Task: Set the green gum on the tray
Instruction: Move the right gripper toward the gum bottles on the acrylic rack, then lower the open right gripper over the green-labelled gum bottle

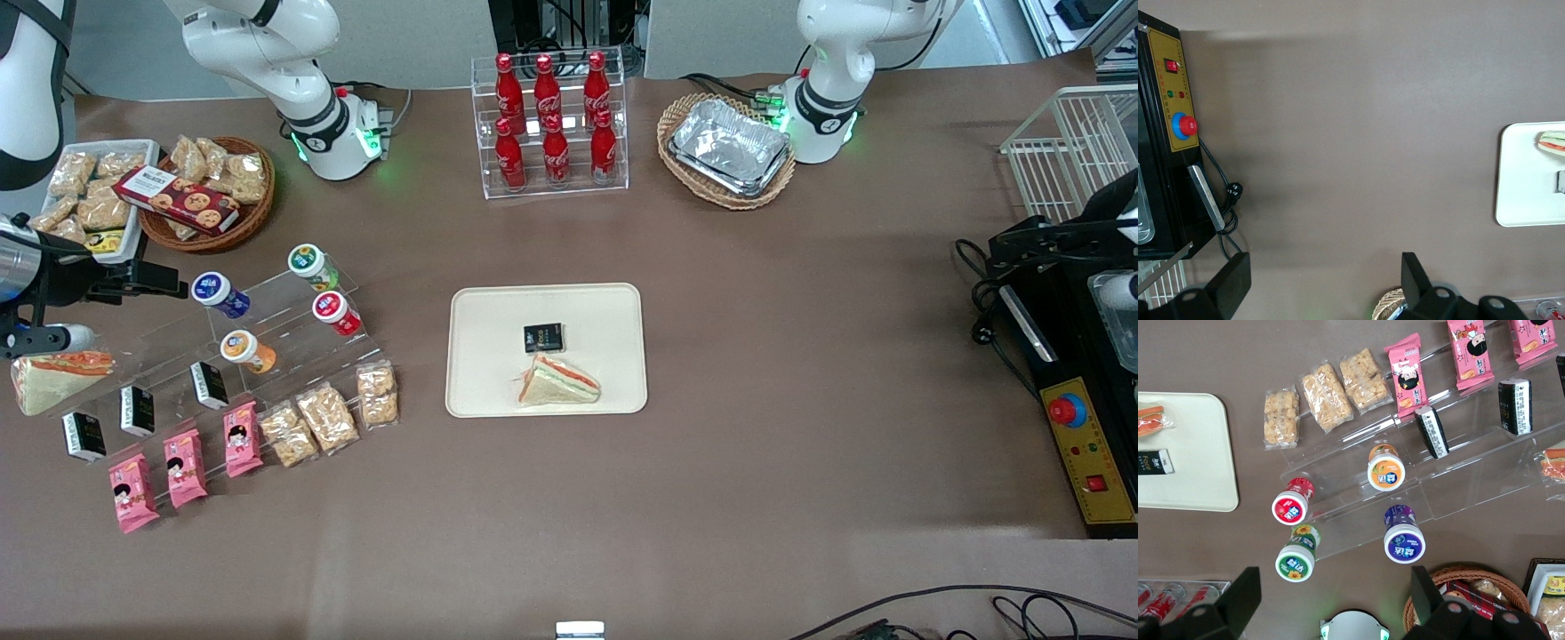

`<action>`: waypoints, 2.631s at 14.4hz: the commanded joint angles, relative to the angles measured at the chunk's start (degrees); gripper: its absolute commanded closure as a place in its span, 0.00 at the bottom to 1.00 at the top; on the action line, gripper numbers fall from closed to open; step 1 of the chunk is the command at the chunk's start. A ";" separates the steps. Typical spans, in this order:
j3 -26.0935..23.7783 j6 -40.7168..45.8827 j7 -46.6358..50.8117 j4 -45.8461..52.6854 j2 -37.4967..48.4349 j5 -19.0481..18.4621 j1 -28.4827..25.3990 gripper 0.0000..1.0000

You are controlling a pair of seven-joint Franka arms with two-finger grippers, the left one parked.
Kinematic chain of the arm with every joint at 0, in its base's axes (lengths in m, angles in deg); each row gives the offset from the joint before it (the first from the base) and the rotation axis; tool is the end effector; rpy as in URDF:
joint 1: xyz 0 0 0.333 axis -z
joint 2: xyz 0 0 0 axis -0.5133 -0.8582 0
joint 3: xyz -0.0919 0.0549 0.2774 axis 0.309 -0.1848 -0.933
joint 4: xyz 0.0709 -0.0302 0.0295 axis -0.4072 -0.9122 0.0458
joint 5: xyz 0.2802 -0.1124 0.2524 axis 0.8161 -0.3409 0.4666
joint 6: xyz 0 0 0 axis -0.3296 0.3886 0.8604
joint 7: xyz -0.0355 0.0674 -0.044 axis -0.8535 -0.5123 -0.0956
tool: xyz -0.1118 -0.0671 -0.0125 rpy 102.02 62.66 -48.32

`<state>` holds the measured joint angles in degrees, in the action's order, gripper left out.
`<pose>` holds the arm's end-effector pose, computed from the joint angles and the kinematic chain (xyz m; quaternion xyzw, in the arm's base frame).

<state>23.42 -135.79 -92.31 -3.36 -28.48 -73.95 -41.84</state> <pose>0.5631 -0.0284 0.5288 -0.9928 -0.0062 0.1119 0.0420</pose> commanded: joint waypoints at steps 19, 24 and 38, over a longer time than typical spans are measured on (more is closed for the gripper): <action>-0.20 7.09 0.05 -0.89 7.46 -0.09 -0.20 0.00; -1.08 0.24 0.31 -12.92 15.89 -0.97 -1.17 0.00; -6.35 -18.73 6.20 -39.29 29.08 -3.08 -1.08 0.00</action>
<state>17.67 -148.59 -88.39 -35.17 -3.62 -76.00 -42.55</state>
